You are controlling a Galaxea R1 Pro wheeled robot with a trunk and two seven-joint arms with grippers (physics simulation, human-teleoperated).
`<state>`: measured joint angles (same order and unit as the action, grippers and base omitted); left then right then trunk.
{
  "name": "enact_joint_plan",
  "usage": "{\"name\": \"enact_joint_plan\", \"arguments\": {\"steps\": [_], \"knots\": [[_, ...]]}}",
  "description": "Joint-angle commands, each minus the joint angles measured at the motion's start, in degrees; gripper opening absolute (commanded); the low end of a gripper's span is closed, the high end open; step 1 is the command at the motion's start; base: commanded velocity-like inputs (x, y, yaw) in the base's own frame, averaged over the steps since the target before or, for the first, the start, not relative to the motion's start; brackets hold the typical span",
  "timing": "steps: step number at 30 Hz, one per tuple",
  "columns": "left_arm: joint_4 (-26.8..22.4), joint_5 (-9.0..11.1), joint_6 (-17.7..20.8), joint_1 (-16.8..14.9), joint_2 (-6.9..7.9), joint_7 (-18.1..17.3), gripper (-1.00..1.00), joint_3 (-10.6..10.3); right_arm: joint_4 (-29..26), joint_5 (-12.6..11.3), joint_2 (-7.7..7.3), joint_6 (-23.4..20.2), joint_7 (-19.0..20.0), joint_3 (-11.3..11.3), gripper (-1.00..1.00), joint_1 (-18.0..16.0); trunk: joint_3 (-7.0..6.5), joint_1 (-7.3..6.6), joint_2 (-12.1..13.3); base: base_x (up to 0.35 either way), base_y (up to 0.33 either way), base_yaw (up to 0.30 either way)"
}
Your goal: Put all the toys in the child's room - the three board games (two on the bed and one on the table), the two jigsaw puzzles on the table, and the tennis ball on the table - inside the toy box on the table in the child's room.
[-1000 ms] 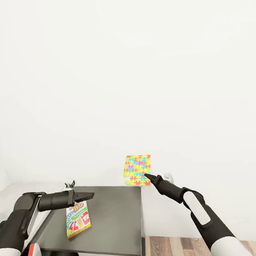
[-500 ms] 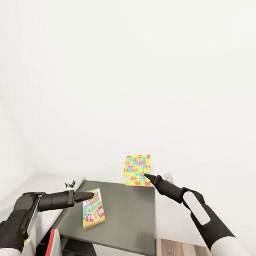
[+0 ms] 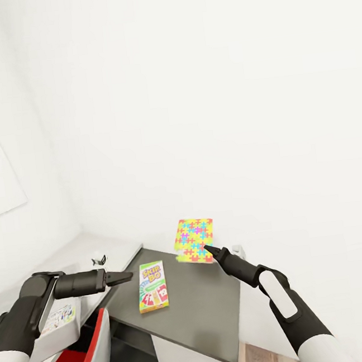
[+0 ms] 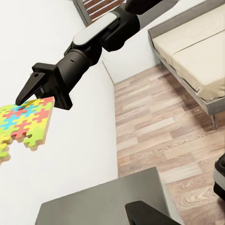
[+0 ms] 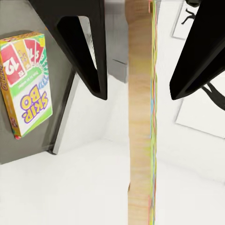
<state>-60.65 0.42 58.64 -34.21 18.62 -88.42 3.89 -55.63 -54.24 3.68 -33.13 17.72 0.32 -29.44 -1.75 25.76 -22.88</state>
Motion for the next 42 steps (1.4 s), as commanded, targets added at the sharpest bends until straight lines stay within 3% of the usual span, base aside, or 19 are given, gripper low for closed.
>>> {"name": "enact_joint_plan", "arguments": {"steps": [1, 42], "knots": [[0.0, 0.0, 0.6, 0.0, 0.02, -0.2, 1.00, 0.0, 0.0, -0.2, 0.01, -0.2, 0.0, -0.1, -1.00, 0.0, 0.00, 0.02, 0.0, 0.000, 0.000, 0.281], [0.0, 0.0, 0.6, 0.0, 0.01, -0.2, 1.00, 0.0, 0.0, -0.2, -0.07, 0.1, 0.0, -0.1, -1.00, 0.0, -0.52, 0.02, 0.0, 0.000, 0.000, 0.284]]}}
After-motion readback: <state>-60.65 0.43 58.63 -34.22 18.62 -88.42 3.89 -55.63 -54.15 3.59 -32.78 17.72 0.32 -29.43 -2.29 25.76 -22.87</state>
